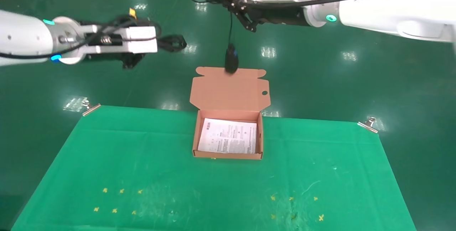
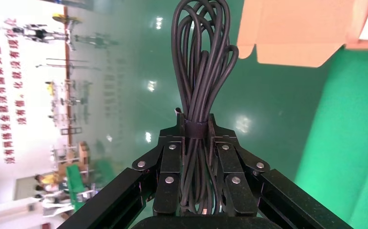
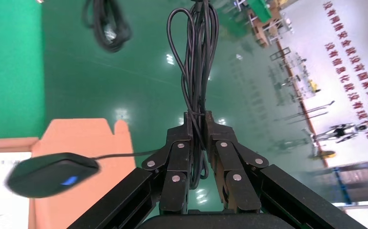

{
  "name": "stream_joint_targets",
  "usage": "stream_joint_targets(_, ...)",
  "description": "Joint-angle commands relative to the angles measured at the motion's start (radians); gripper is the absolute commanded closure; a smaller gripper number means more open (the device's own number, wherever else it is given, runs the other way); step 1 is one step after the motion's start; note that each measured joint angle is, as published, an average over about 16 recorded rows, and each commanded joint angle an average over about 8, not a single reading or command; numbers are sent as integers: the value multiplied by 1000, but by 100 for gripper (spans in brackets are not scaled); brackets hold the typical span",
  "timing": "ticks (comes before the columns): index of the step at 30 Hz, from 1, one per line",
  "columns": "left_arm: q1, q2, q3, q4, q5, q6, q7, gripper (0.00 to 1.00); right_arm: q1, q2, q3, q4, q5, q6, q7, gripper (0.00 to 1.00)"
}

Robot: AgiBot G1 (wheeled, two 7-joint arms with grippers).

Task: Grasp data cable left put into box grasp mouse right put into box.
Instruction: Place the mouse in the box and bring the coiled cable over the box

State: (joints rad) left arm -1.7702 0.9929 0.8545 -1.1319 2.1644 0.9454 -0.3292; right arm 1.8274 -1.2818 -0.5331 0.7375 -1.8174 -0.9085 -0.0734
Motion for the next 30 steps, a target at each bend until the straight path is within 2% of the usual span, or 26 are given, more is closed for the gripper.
stream_joint_targets(1, -13, 6, -3, 2, 16, -7, -11, 100, 13, -15, 2, -28, 6, 8, -22, 100)
stream_joint_targets(9, -3, 0, 3, 26, 45, 2, -39, 100, -16, -29, 1, -43, 24, 4, -33, 100)
stream_joint_targets(19, 5, -17, 20, 36, 131, 58, -127, 100, -46, -59, -39, -112, -13, 66, -70, 100)
stream_joint_targets(30, 23, -45, 39, -42, 219, 146, -232, 100, -110, -74, -111, -117, 41, 42, -59, 100)
